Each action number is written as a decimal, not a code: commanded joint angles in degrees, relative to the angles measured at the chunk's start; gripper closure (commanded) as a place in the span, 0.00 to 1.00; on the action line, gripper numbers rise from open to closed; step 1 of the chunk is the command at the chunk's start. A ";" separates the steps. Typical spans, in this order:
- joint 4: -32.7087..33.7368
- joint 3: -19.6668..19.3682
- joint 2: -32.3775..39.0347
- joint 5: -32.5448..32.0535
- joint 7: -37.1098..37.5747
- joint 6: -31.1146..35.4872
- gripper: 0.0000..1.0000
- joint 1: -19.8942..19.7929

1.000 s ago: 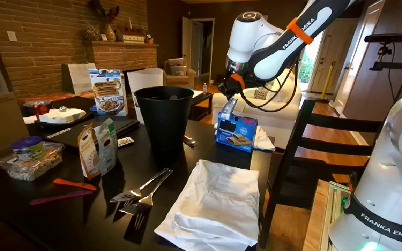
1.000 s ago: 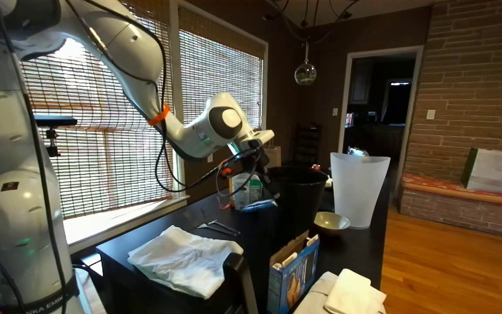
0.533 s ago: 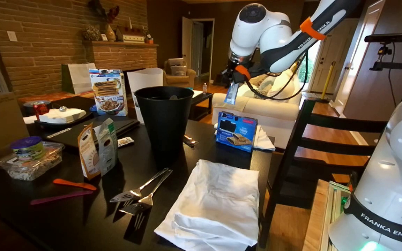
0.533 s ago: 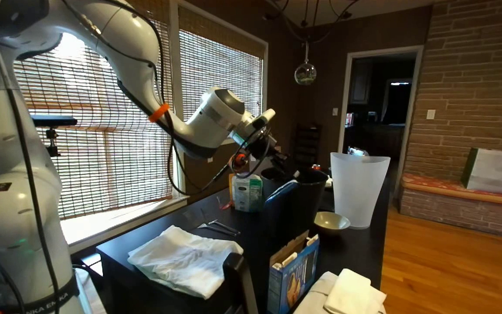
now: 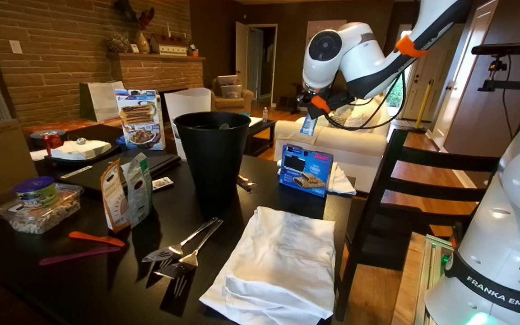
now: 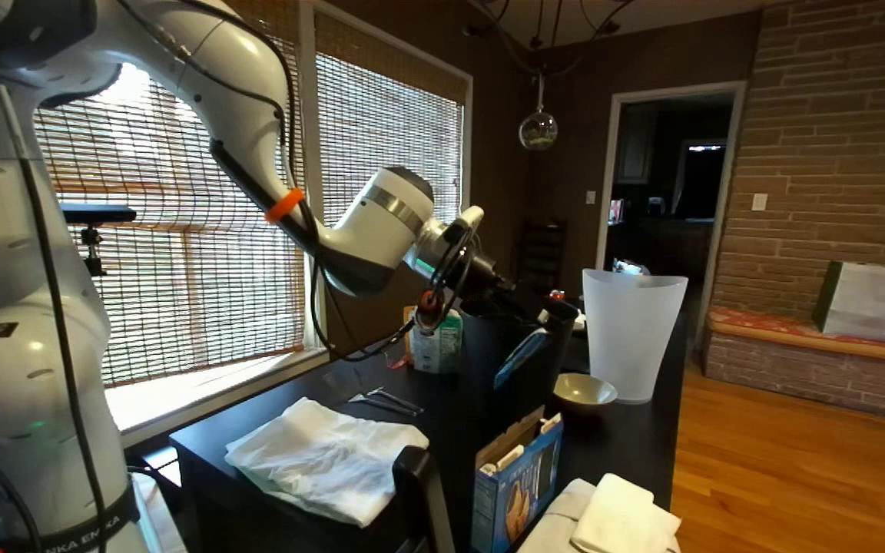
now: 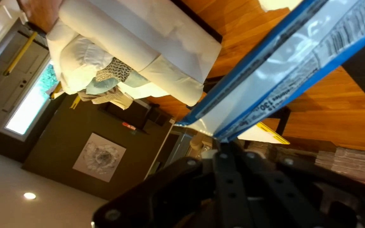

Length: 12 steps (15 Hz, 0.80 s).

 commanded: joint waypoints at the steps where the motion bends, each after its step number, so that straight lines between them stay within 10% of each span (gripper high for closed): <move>1: -0.27 -0.72 1.78 -5.09 4.66 -2.75 1.00 0.38; 12: -0.01 -0.74 7.76 -12.93 9.22 -7.62 1.00 0.11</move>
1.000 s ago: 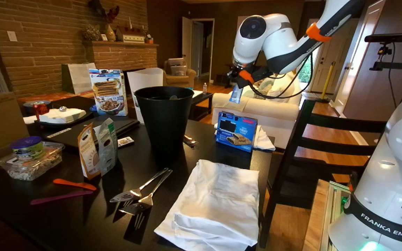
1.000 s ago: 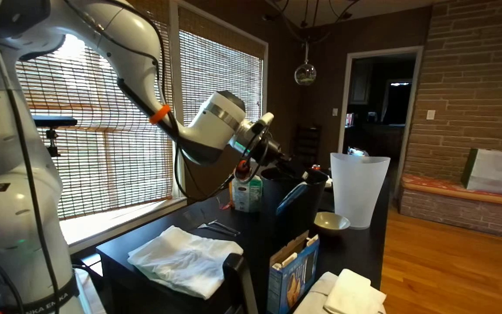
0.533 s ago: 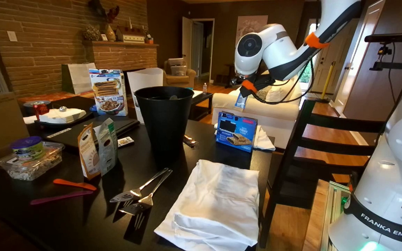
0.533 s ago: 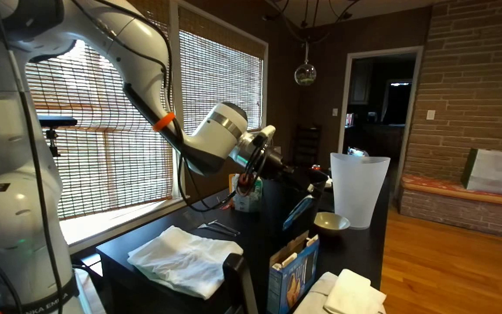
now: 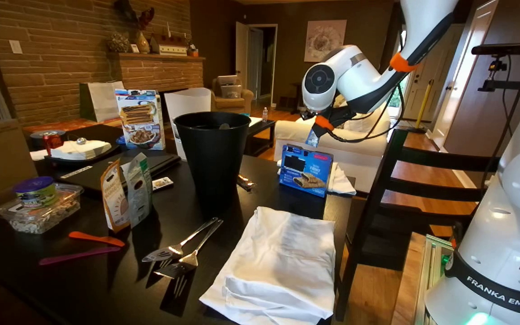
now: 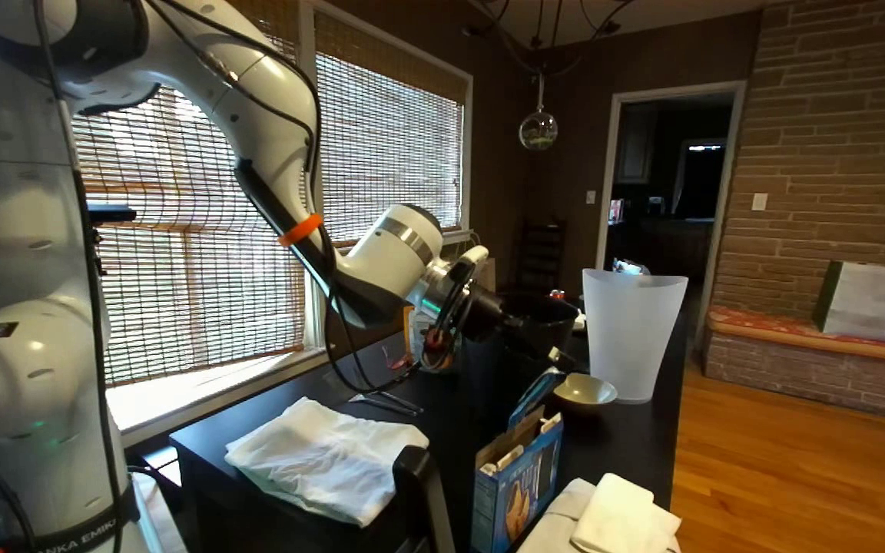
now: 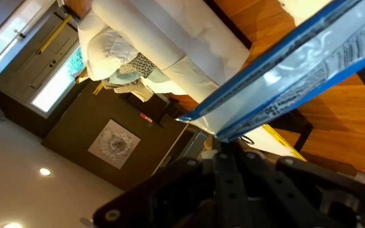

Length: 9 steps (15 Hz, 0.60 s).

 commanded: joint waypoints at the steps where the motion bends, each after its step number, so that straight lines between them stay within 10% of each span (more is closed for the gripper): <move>1: 0.22 -0.10 1.59 -3.15 2.89 -1.36 1.00 0.08; 9: -0.02 0.49 4.42 -4.95 4.20 -2.37 1.00 0.10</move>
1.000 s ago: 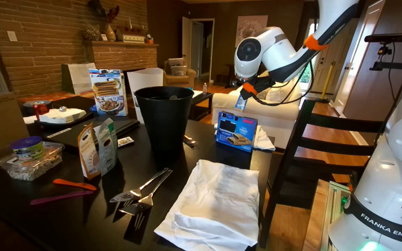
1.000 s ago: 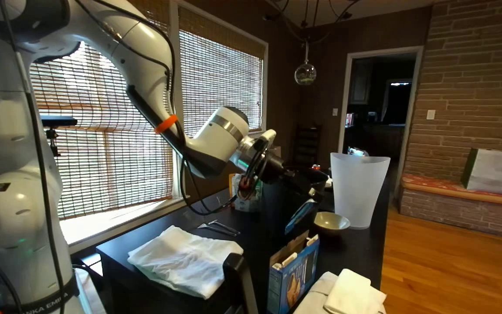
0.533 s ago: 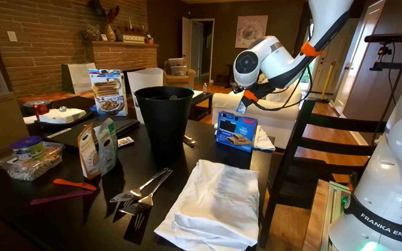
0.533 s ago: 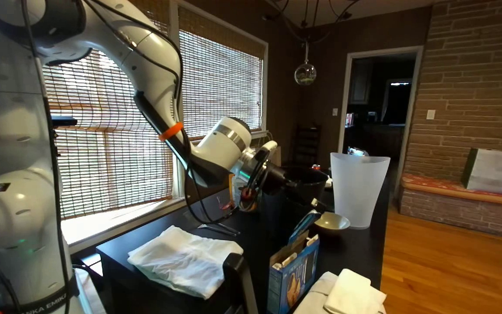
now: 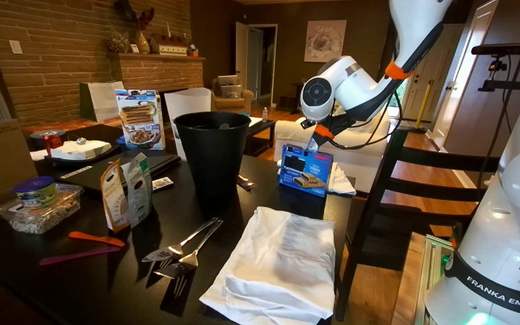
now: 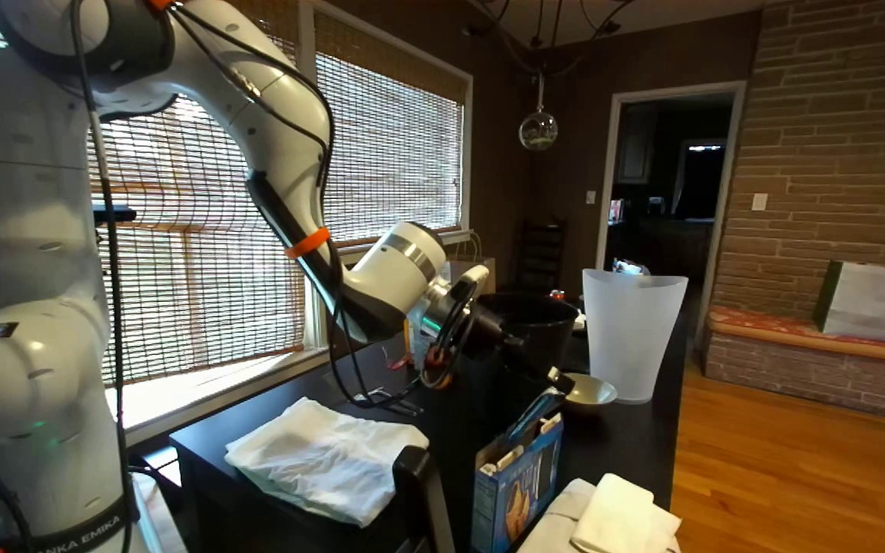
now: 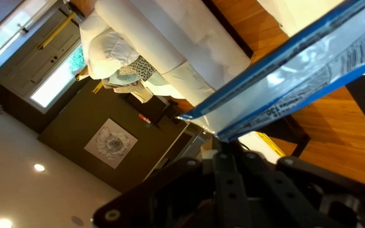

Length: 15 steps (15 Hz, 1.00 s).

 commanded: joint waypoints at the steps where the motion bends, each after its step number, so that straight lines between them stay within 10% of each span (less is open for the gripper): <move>1: -0.06 0.49 1.24 -2.63 2.95 -1.13 1.00 0.08; 15: -0.15 1.96 4.74 -3.76 4.13 -3.02 1.00 0.12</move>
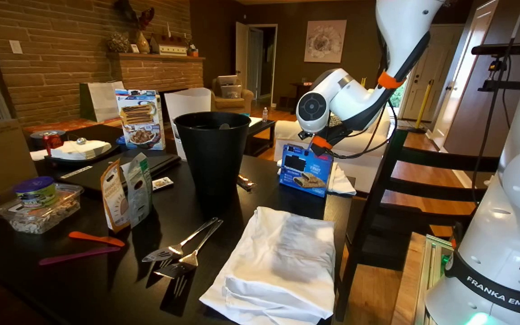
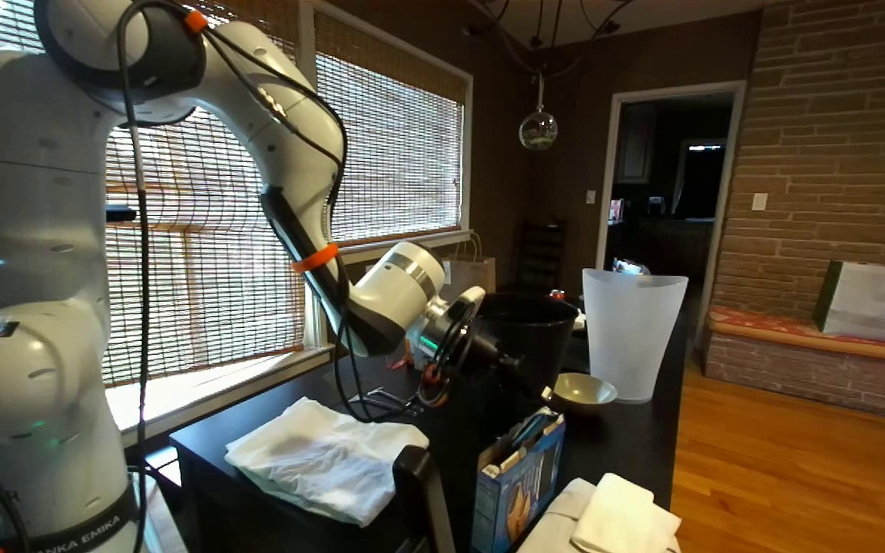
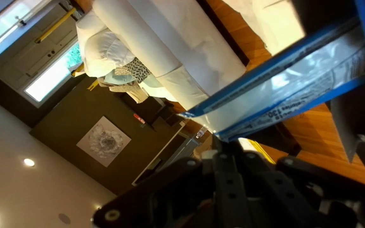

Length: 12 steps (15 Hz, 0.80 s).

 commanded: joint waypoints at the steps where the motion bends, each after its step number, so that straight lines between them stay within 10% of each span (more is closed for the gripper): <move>1: -0.20 0.63 0.72 -2.11 2.63 -1.19 1.00 -0.01; 4: -0.40 0.96 0.99 -1.89 2.75 -1.46 1.00 0.05; 12: -0.42 1.74 1.79 -1.56 3.66 -1.98 0.62 0.13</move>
